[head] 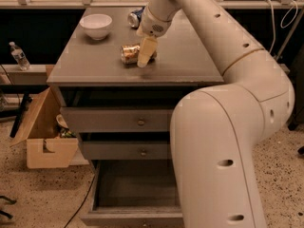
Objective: Place orange can into bottom drawer
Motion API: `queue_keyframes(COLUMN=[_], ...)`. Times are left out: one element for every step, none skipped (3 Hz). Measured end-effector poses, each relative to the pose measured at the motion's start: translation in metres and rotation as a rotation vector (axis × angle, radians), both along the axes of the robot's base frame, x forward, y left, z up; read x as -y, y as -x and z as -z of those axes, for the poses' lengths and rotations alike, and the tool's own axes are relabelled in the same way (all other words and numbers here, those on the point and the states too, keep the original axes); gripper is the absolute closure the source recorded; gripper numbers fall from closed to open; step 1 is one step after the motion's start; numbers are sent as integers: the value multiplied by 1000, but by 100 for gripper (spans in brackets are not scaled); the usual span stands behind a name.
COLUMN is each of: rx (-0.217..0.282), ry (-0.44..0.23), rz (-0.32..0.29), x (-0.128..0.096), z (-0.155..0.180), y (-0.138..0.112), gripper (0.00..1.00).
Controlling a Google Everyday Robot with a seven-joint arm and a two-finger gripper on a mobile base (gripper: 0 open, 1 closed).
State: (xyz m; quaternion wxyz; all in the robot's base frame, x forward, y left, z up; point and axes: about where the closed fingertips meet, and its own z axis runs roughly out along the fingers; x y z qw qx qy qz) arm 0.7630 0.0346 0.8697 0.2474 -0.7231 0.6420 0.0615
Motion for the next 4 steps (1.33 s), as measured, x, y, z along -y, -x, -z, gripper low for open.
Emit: queue_keyframes(rx=[-35, -59, -60, -42], ry=[-15, -29, -56, -145], rz=[-24, -36, -24, 16], x=[-16, -24, -17, 12], z=[12, 20, 14, -10], y=[1, 2, 8, 28], gripper=[43, 65, 89, 100])
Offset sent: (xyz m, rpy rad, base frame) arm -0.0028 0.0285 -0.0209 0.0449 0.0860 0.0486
